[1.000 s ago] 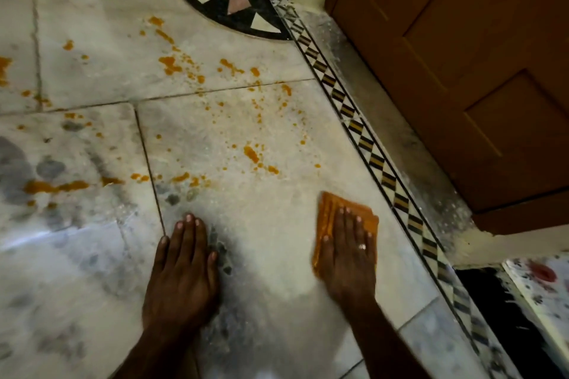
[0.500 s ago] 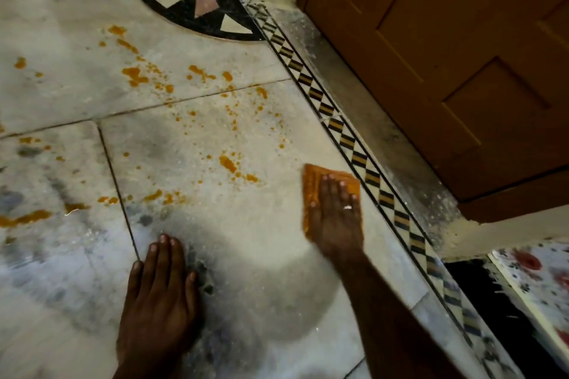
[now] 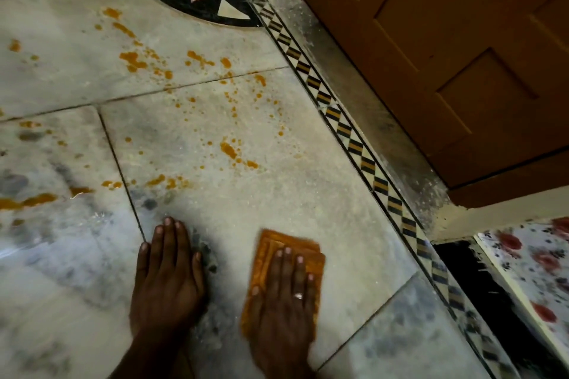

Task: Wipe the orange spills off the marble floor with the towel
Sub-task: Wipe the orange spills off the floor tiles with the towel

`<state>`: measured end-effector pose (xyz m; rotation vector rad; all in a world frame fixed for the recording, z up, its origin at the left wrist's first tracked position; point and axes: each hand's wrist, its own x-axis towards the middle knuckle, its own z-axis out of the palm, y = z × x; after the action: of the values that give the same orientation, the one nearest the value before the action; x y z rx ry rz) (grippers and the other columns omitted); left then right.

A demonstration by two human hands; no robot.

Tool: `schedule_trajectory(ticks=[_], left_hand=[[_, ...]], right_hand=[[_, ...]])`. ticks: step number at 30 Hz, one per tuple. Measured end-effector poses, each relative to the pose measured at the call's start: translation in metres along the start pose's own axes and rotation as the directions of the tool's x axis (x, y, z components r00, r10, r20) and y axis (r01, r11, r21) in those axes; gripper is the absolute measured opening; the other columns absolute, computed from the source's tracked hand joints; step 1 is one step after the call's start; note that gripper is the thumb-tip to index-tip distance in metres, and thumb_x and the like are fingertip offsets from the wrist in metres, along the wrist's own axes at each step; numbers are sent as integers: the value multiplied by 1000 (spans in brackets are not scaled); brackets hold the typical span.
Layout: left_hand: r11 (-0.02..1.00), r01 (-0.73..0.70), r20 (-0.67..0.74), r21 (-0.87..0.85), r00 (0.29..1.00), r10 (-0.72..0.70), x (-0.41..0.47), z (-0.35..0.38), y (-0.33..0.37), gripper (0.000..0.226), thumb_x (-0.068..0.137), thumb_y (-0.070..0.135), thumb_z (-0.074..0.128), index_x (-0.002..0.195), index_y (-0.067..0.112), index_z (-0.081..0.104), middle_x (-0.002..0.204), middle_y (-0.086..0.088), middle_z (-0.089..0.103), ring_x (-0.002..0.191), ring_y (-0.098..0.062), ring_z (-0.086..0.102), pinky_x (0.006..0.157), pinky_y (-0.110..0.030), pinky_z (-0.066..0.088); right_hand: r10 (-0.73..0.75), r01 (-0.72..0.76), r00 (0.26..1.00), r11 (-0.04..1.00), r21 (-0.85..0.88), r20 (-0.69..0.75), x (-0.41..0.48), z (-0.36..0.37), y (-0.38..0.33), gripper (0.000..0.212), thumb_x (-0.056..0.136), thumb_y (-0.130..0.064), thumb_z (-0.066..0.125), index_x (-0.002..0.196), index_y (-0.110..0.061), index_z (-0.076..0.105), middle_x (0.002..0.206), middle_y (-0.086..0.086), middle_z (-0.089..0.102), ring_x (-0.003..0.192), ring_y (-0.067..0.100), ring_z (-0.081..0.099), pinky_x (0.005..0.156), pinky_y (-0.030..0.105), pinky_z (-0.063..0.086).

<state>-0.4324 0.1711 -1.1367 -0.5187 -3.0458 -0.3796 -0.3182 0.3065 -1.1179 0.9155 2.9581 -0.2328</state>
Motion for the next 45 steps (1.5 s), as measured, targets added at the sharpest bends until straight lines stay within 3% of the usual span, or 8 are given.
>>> schedule_trajectory(ticks=[6, 14, 21, 32, 37, 39, 42, 45], left_hand=[[1000, -16, -3, -10, 1000, 16, 2, 0, -3, 62, 98, 28, 37, 152, -3, 33, 160, -21, 32, 148, -34, 34, 123, -50, 21], [1000, 19, 54, -1, 998, -19, 5, -2, -1, 65, 97, 32, 37, 155, 3, 29, 164, -15, 26, 151, -28, 27, 124, -47, 19], [1000, 15, 60, -10, 998, -15, 4, -3, 0, 63, 99, 32, 35, 154, 2, 29, 164, -15, 26, 151, -29, 27, 122, -49, 23], [999, 39, 159, 18, 986, -41, 7, -11, 2, 65, 101, 35, 32, 157, 5, 22, 166, -14, 19, 154, -28, 20, 124, -47, 18], [999, 44, 141, 0, 989, -43, 7, -10, 1, 65, 101, 36, 29, 157, 4, 23, 166, -14, 18, 154, -28, 19, 125, -47, 17], [998, 55, 148, 5, 987, -55, 7, -12, 3, 65, 101, 36, 29, 157, 4, 23, 166, -14, 18, 154, -27, 19, 125, -46, 16], [997, 74, 172, -14, 982, -71, 7, -14, 6, 65, 101, 36, 27, 157, 4, 23, 167, -13, 17, 154, -26, 18, 125, -46, 15], [997, 73, 171, -15, 983, -69, 8, -13, 6, 65, 101, 37, 25, 157, 5, 21, 167, -12, 14, 155, -25, 15, 125, -47, 15]], right_hand=[[-314, 314, 949, 949, 17, 24, 47, -1, -27, 67, 100, -42, 41, 159, -13, 28, 167, 5, 26, 156, 26, 19, 122, 51, 24], [-311, 315, 947, 948, -51, 73, 140, -18, 5, 66, 103, -45, 32, 159, -12, 28, 167, 7, 26, 154, 31, 25, 122, 52, 24], [-583, 641, 756, 752, -155, 298, 168, -37, 48, 85, 100, -70, 13, 161, -11, 18, 168, 13, 19, 154, 35, 21, 122, 52, 26], [-528, 625, 727, 774, -103, 439, 164, -40, 40, 89, 99, -70, 16, 160, -6, 20, 168, 19, 15, 154, 41, 15, 123, 55, 15], [-500, 628, 658, 777, -43, 563, 176, -60, 35, 126, 69, -97, -5, 161, -10, -3, 169, 16, -8, 155, 39, -8, 125, 52, 1], [-486, 649, 575, 760, -6, 658, 187, -79, 36, 133, 60, -102, 5, 159, -16, -15, 167, 12, -22, 154, 34, -19, 127, 49, -3], [-442, 711, 427, 703, 9, 789, 209, -109, 34, 121, 79, -86, 47, 160, -21, -15, 167, 8, -26, 155, 29, -17, 127, 42, 0], [-392, 747, 350, 665, -1, 851, 225, -124, 26, 112, 87, -72, 58, 162, -23, -10, 168, 6, -23, 157, 29, -6, 125, 37, 6]])
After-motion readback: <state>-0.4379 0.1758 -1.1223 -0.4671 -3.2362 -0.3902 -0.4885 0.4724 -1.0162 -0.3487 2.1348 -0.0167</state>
